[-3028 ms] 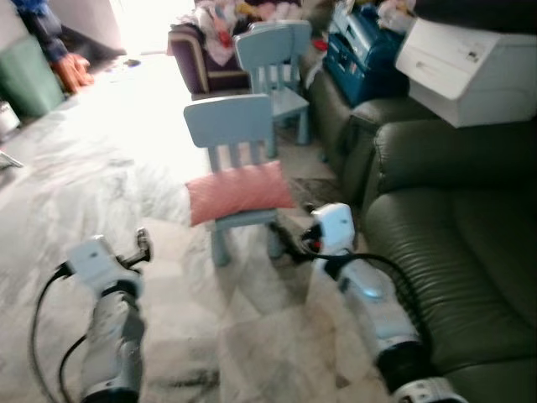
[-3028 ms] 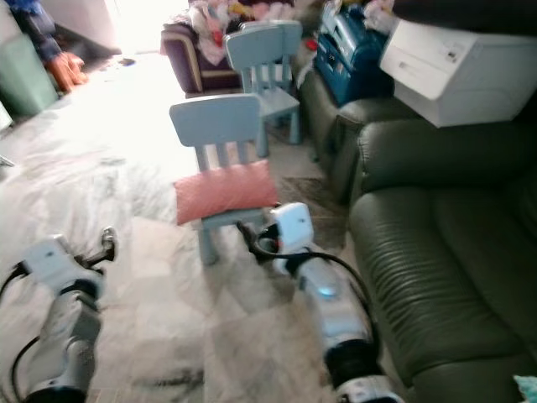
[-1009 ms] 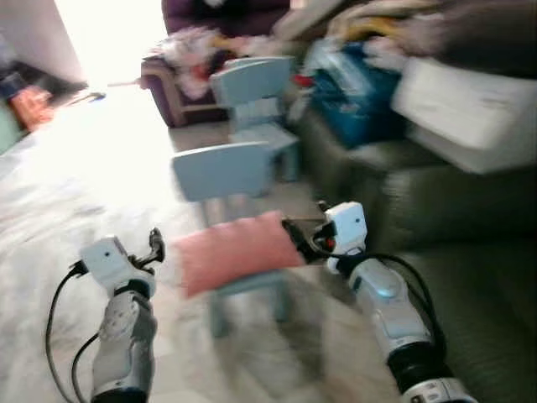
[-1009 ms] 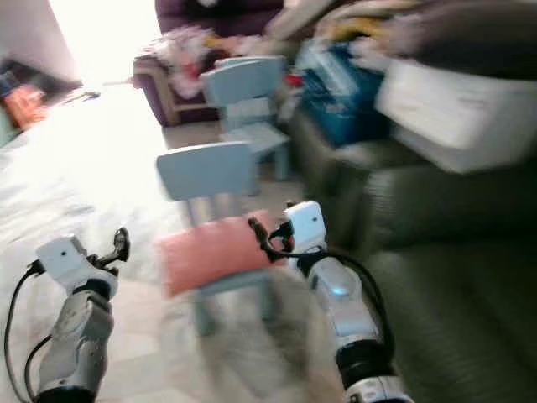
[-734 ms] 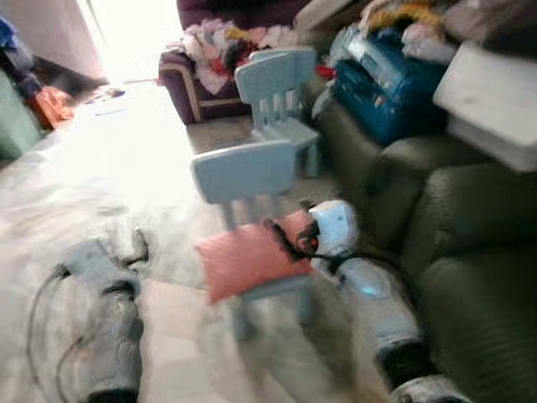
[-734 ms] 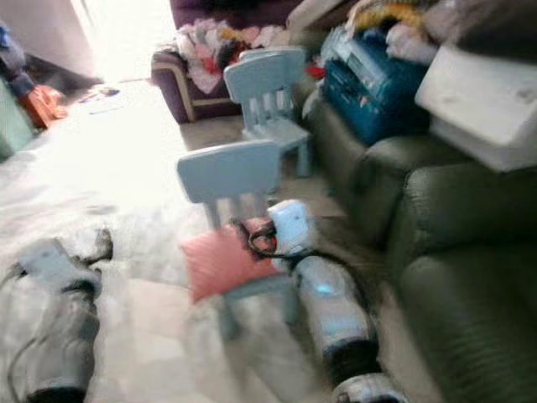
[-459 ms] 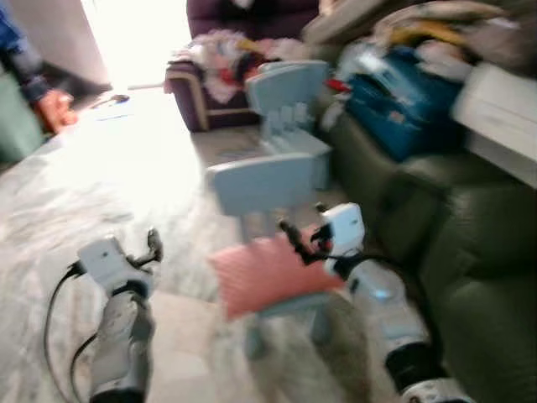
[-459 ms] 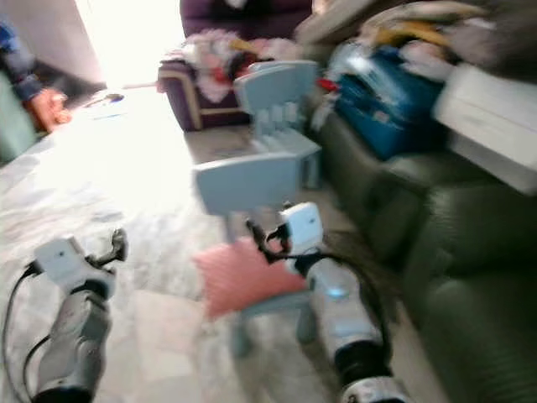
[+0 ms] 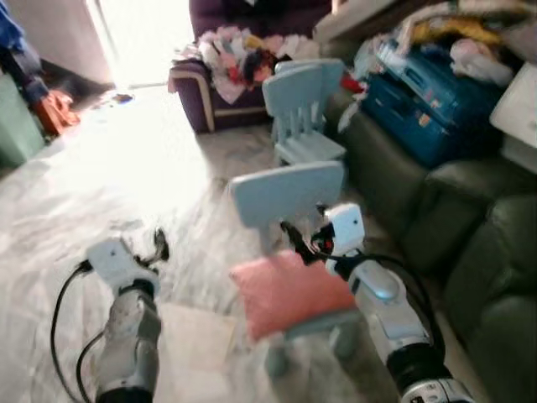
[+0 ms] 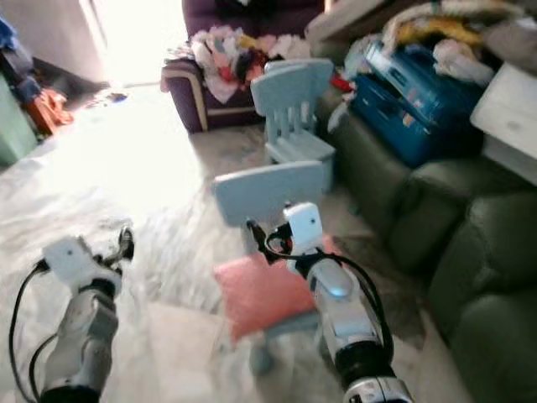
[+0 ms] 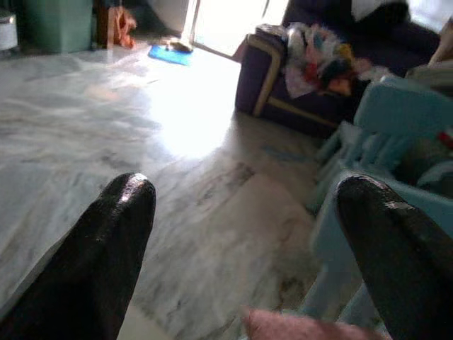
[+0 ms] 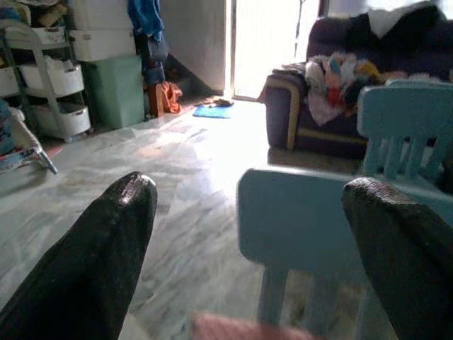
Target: Move the pillow to the sofa
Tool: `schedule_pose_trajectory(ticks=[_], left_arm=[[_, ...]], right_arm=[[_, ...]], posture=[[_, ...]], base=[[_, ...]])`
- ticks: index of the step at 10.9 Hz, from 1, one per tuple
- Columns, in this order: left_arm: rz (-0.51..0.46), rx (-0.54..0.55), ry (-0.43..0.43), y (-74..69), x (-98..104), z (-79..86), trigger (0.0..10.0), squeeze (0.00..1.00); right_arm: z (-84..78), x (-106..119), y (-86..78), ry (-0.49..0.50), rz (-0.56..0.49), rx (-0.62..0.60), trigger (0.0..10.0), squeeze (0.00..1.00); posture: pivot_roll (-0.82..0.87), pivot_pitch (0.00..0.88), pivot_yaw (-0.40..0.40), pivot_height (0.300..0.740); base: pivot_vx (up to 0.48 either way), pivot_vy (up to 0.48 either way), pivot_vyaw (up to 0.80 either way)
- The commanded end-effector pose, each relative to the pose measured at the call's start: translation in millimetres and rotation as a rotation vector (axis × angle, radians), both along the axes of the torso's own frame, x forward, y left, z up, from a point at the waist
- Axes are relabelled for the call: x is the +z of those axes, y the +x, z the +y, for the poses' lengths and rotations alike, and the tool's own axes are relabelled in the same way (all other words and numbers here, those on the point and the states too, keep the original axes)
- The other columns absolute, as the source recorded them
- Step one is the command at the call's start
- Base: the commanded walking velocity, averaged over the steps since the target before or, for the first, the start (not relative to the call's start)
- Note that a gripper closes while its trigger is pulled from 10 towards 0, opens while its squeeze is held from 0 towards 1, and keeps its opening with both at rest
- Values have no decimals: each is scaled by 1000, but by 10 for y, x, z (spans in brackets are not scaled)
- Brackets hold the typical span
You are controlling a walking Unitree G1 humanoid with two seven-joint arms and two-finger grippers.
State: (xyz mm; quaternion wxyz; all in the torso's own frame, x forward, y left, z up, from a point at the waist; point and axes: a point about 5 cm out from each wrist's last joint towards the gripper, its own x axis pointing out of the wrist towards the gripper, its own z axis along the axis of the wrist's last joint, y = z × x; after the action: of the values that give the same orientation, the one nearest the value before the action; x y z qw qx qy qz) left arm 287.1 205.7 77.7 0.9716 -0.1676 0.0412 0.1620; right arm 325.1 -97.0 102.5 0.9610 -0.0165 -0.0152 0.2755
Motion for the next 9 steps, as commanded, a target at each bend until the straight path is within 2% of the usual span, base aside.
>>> schedule_pose_trajectory(ticks=[1, 2, 7, 9], left_arm=[[6, 29, 20, -28, -6, 58, 10000, 0], [-14, 39, -18, -26, 3, 46, 10000, 0], [-21, 26, 4, -13, 29, 36, 10000, 0], [-28, 19, -8, -11, 32, 12, 10000, 0]], right_arm=[[58, 43, 4, 1, -18, 22, 10000, 0], [57, 40, 2, 1, -17, 21, 10000, 0], [66, 35, 12, -2, -13, 19, 10000, 0], [51, 29, 10, -7, -12, 15, 10000, 0]], posture=[[-199, 0, 58, 740], [-197, 0, 58, 740], [-189, 0, 54, 740], [-195, 0, 55, 740]], base=[[0, 0, 0], [0, 0, 0], [0, 0, 0], [0, -471, 0]])
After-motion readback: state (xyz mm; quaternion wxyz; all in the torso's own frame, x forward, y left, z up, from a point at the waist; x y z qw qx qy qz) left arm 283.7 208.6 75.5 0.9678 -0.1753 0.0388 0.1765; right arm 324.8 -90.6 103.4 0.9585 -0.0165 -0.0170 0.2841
